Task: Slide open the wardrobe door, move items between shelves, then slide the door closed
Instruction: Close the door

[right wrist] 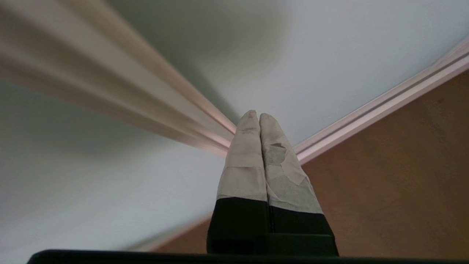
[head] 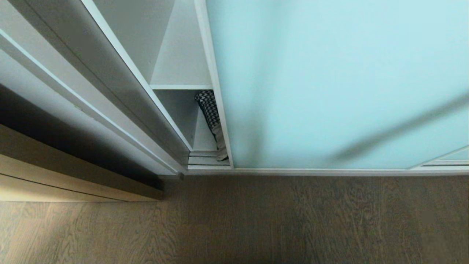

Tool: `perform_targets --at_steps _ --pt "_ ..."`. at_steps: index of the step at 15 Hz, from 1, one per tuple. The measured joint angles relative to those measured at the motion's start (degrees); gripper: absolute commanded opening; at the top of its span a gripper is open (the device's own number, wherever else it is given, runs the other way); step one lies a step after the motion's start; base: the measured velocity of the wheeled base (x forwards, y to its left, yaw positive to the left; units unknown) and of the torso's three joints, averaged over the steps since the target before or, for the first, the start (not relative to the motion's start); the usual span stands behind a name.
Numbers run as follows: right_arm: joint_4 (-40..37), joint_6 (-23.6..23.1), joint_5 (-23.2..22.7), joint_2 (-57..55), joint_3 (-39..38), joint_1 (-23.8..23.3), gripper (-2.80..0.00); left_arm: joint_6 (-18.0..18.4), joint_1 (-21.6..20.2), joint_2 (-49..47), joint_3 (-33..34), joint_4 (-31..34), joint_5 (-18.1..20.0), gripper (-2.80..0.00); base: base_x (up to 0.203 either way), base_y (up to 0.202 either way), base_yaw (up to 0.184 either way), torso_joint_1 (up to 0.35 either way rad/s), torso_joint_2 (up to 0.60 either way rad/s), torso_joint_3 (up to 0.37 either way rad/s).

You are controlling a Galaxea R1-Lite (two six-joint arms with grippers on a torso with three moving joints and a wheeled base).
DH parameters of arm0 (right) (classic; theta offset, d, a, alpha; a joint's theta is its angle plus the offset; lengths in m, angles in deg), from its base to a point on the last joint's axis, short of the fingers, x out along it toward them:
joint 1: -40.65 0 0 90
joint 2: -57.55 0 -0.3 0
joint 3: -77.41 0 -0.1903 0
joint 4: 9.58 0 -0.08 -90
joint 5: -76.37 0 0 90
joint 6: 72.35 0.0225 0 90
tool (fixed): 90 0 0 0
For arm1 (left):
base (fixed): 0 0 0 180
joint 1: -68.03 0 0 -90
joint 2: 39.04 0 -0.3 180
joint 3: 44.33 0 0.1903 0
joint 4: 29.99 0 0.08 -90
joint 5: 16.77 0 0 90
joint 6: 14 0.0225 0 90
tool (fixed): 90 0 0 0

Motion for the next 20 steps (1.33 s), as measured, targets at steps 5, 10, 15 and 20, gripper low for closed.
perform_targets --at_steps 5,10,15,20 --pt "1.5 2.5 0.0 0.0 0.1 1.5 -2.8 0.0 0.0 0.0 0.0 0.0 0.0 -2.8 0.0 0.0 0.0 0.0 0.0 0.0" --pt "2.1 2.4 0.2 -0.2 0.1 3.1 -2.8 0.0 0.0 0.0 0.0 0.0 0.0 -2.8 0.0 0.0 0.0 0.0 0.0 0.0" --pt "2.6 2.5 0.1 0.0 -0.4 3.7 -2.8 0.0 0.0 0.0 0.0 0.0 0.0 -2.8 0.0 0.0 0.0 0.0 0.0 0.0" --pt "2.1 2.6 0.0 2.3 -3.1 4.8 -2.8 0.0 0.0 0.0 0.0 0.0 0.0 -2.8 0.0 0.0 0.0 0.0 0.0 0.0"
